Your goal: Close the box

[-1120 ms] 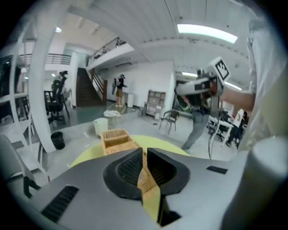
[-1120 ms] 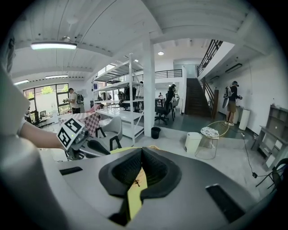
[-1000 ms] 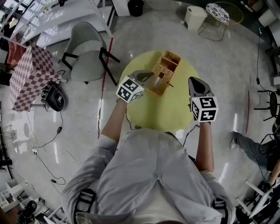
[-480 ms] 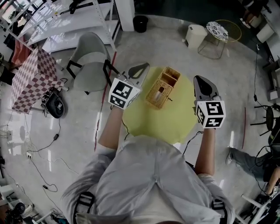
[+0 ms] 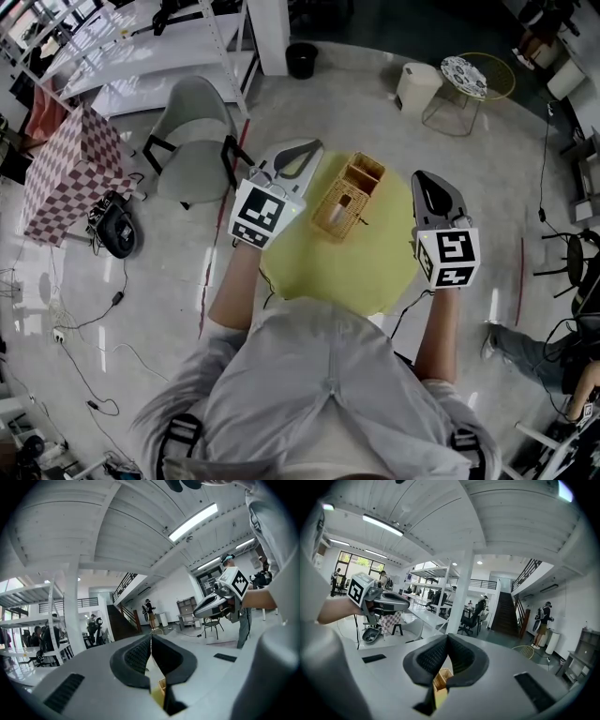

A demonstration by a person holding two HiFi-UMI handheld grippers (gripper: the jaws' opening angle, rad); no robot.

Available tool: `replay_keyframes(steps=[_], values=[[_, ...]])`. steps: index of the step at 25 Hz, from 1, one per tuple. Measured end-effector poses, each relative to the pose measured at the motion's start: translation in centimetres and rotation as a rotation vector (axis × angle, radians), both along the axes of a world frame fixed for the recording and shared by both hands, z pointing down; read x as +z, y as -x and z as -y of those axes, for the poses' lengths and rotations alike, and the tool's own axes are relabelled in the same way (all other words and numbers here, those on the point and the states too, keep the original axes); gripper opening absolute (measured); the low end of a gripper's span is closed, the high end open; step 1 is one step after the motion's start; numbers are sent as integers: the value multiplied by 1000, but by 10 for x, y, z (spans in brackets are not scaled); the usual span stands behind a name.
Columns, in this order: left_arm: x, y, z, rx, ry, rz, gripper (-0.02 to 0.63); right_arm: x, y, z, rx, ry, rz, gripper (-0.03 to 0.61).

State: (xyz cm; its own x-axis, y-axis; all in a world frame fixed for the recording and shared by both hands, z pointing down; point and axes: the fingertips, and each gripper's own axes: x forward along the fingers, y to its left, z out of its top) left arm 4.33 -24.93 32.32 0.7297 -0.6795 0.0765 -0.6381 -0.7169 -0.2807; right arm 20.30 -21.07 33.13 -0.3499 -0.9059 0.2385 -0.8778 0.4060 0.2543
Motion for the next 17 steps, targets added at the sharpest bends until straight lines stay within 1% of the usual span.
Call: replay_keyframes(steps=[6,10,17], values=[[-4,-3,-7,21,-13,4,34,-2,9,-5,-17,-4,-9,20],[-4,-10,-14,34,-19,11,34,-1,8,-10,-23,-4,-11,20],[3,-9,-18,62,-8,31,34,4,17,-9,-24,7,-4,20]])
